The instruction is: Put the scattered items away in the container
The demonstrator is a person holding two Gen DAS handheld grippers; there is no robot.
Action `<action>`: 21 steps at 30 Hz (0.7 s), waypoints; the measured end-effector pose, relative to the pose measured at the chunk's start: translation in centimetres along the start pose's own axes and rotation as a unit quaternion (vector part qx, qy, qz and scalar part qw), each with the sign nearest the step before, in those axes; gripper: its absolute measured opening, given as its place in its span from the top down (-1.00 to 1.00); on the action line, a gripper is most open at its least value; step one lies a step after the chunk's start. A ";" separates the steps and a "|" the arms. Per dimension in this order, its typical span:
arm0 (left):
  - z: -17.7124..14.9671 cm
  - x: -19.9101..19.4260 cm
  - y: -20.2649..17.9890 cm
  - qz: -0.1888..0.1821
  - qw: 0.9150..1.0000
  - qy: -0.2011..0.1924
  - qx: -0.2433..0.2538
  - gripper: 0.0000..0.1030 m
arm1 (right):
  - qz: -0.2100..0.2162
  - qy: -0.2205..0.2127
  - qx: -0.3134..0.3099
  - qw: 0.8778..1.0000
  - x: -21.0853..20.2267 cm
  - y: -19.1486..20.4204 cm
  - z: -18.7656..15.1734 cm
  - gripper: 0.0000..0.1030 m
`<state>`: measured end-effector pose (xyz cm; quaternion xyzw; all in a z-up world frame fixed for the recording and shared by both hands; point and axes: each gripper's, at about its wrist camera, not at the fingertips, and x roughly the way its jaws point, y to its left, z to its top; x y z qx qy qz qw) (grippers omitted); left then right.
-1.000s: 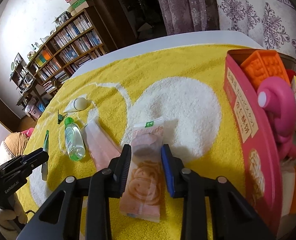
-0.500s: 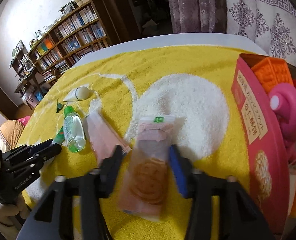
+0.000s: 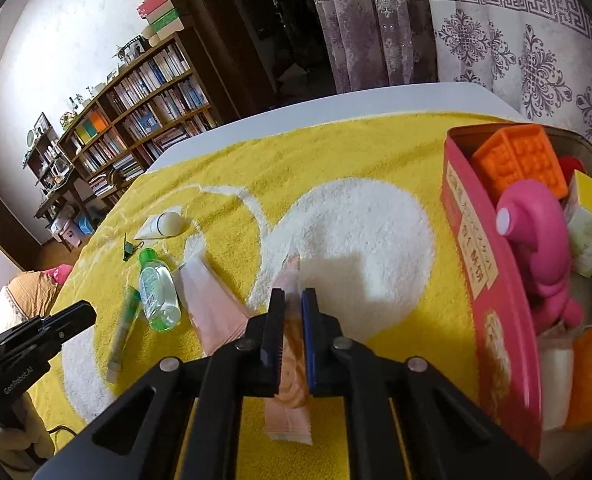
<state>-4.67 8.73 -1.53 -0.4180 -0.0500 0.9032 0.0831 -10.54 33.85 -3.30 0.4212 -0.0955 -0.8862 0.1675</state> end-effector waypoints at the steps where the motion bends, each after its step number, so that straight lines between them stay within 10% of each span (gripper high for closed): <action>1: -0.2 0.3 0.2 0.000 1.000 0.006 -0.003 0.81 | 0.001 0.001 -0.002 1.000 0.1 0.1 0.0 0.83; 10: -1.1 2.0 1.1 -0.024 0.997 0.041 -0.063 0.77 | 0.006 0.011 0.010 1.000 0.6 -0.4 0.1 0.82; 11: -1.1 1.9 1.4 -0.025 0.996 0.041 -0.073 0.66 | 0.007 0.013 0.013 1.000 0.6 -0.5 0.1 0.81; 13: -1.3 1.8 2.1 -0.021 0.995 0.038 -0.095 -0.63 | 0.006 0.018 0.015 1.000 0.8 -0.5 0.0 0.76; 14: -1.3 1.4 2.4 -0.019 0.993 0.027 -0.109 -0.84 | 0.006 0.018 0.017 1.000 0.9 -0.6 0.0 0.76; 21: -0.7 1.7 0.6 -0.003 0.998 0.019 -0.068 -0.90 | 0.004 0.021 0.012 1.000 1.0 -0.4 -0.1 0.74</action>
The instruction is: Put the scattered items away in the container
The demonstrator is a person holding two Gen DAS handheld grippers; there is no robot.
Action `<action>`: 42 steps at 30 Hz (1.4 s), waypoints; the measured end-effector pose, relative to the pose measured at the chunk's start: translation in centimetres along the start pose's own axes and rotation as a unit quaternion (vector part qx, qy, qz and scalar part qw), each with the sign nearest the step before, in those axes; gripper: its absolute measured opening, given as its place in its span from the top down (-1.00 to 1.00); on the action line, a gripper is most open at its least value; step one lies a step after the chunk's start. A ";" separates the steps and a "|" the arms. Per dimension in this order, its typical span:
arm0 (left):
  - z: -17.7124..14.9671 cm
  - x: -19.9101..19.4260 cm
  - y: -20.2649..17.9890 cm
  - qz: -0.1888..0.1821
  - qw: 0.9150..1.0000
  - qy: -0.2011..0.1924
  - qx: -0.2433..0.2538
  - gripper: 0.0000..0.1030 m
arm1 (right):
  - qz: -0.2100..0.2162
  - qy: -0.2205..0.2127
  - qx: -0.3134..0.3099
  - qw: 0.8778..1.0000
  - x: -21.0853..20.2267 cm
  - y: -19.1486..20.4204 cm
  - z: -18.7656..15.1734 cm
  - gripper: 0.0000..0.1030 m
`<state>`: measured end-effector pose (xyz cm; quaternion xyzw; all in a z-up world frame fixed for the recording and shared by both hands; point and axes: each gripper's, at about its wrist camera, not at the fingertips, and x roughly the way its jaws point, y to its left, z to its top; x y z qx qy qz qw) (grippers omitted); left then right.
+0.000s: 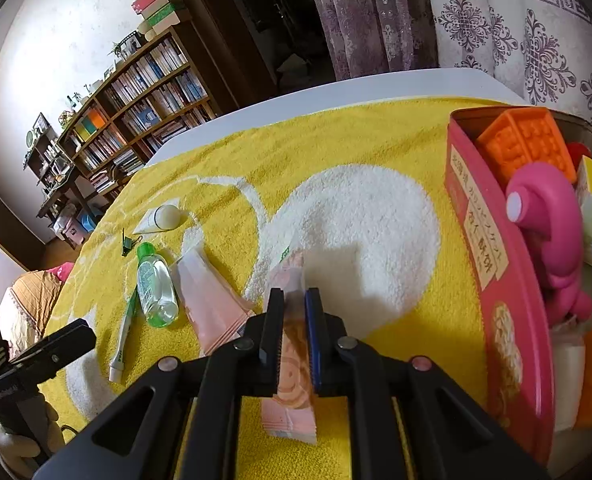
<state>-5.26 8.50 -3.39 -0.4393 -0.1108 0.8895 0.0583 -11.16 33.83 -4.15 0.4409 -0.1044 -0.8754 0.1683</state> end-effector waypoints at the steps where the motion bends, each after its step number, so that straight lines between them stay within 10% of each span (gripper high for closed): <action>1: -0.1 0.5 -0.7 0.005 1.000 0.005 0.017 -0.86 | 0.000 0.000 -0.001 1.000 0.0 0.0 0.0 0.74; 9: -0.1 2.3 -0.8 0.045 0.997 0.025 0.064 0.60 | -0.007 0.006 -0.001 1.000 0.3 0.0 0.0 0.71; 17: -0.1 0.7 1.0 0.010 1.000 0.011 0.025 0.60 | 0.004 0.016 0.003 1.000 0.9 -0.2 -0.1 0.63; 21: 0.1 0.5 0.8 -0.015 1.000 0.008 0.017 0.60 | 0.036 0.030 0.004 0.999 1.7 0.0 -0.2 -0.05; 24: 0.4 0.5 0.9 -0.018 1.000 0.003 0.018 0.60 | 0.013 0.028 -0.031 0.999 1.9 1.4 -0.6 -0.14; 30: 0.4 -0.1 0.7 -0.027 1.000 -0.003 0.015 0.60 | -0.001 0.027 -0.014 1.000 1.9 0.6 -0.6 0.71; 42: 1.0 -2.1 -2.2 -0.052 0.998 -0.020 0.039 0.60 | 0.015 -0.048 0.007 0.999 -1.9 0.1 0.4 0.78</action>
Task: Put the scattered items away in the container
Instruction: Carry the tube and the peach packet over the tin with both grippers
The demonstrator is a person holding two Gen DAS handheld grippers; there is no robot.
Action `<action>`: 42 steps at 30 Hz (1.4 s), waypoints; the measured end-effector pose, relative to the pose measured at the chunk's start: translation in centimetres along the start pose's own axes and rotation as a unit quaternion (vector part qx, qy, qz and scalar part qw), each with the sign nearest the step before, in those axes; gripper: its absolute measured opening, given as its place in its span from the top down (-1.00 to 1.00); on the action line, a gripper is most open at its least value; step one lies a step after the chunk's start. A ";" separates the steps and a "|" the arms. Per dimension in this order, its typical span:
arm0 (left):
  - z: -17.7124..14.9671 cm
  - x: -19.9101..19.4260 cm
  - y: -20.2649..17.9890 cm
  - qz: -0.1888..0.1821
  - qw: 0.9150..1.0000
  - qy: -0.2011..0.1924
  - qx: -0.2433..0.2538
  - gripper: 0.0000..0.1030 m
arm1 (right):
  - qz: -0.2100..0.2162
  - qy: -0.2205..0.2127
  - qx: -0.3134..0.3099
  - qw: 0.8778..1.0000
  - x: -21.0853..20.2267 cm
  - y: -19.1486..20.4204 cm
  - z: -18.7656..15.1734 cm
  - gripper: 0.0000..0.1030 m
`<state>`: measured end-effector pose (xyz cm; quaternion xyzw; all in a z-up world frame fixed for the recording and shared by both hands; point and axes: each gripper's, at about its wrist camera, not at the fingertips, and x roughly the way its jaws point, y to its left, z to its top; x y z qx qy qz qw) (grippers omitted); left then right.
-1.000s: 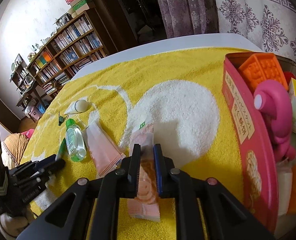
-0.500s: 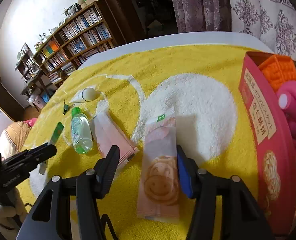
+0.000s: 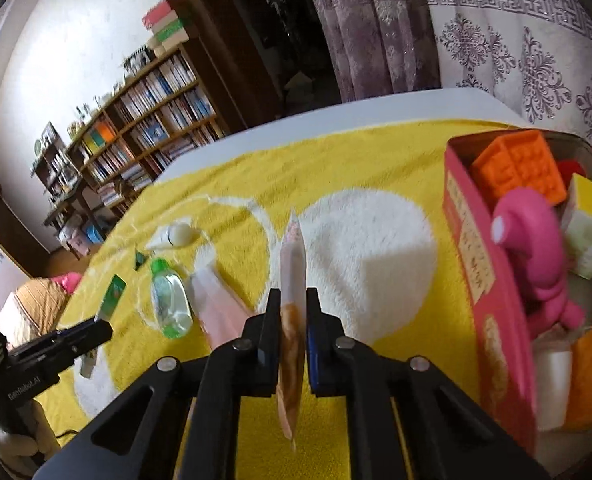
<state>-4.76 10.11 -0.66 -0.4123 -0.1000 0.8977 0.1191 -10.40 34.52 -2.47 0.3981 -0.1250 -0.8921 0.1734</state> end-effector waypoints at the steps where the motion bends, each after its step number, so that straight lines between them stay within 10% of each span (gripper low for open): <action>1: 0.1 -0.1 -0.4 -0.002 1.000 -0.001 0.005 0.60 | 0.001 -0.005 0.003 1.000 -0.4 0.0 0.1 0.78; 18: 1.9 1.7 -13.8 -0.084 0.990 0.008 0.114 0.60 | -0.071 -0.144 0.073 0.984 -15.9 -9.0 -0.7 0.78; 42: 4.1 9.6 -26.9 -0.166 0.970 0.053 0.171 0.59 | -0.129 -0.146 0.116 0.974 -13.9 -16.0 -1.4 0.74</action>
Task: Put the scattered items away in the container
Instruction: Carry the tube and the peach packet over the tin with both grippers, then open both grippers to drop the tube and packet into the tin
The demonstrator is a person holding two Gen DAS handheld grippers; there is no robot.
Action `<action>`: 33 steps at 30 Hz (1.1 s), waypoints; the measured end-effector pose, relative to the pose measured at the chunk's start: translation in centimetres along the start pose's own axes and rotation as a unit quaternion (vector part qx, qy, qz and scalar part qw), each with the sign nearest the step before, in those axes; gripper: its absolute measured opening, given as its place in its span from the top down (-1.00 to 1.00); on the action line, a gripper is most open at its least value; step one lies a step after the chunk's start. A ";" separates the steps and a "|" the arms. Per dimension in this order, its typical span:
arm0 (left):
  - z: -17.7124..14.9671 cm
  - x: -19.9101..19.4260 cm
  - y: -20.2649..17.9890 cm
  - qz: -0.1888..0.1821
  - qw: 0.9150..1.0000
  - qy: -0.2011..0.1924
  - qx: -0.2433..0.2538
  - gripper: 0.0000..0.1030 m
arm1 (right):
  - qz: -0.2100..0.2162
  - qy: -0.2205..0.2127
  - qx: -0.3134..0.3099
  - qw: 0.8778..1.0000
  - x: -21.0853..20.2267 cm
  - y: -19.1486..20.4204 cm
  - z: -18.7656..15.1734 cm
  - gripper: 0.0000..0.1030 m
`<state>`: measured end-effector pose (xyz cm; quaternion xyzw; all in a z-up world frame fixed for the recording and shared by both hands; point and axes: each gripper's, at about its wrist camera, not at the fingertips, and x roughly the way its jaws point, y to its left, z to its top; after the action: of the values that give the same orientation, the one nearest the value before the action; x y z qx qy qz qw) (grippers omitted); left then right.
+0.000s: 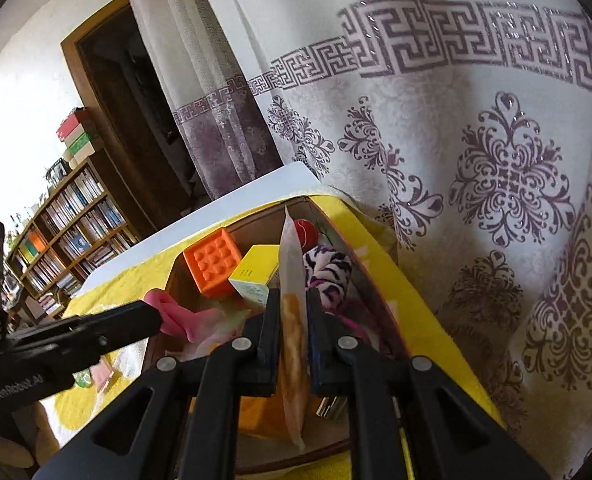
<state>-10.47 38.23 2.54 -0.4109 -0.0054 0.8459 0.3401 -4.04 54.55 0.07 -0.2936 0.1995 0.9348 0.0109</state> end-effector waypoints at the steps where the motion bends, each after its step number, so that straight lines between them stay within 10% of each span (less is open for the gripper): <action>1: 0.0 0.0 0.2 0.000 1.000 0.001 -0.004 0.59 | -0.002 -0.002 -0.001 1.000 -0.1 0.0 0.0 0.74; 5: -0.2 -0.3 0.9 0.007 1.000 0.002 -0.015 0.59 | -0.009 -0.017 -0.017 1.000 -0.6 0.7 -0.2 0.74; 9: -0.7 -1.8 2.0 0.028 0.999 -0.019 -0.038 -0.61 | -0.007 -0.017 -0.021 1.000 -0.6 0.9 -0.4 0.73; 27: -4.1 -7.9 8.7 0.076 0.988 -0.050 -0.125 -0.63 | -0.041 -0.045 -0.026 0.998 -1.2 0.9 -0.7 0.69; 33: -6.4 -10.6 12.7 0.120 0.978 -0.053 -0.164 -0.63 | -0.066 -0.068 -0.033 0.995 -2.1 1.1 -0.8 0.28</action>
<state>-8.69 20.58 1.92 -0.4132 -0.1124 0.8887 0.1637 -2.05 53.44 1.01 -0.2419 0.1471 0.9560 0.0766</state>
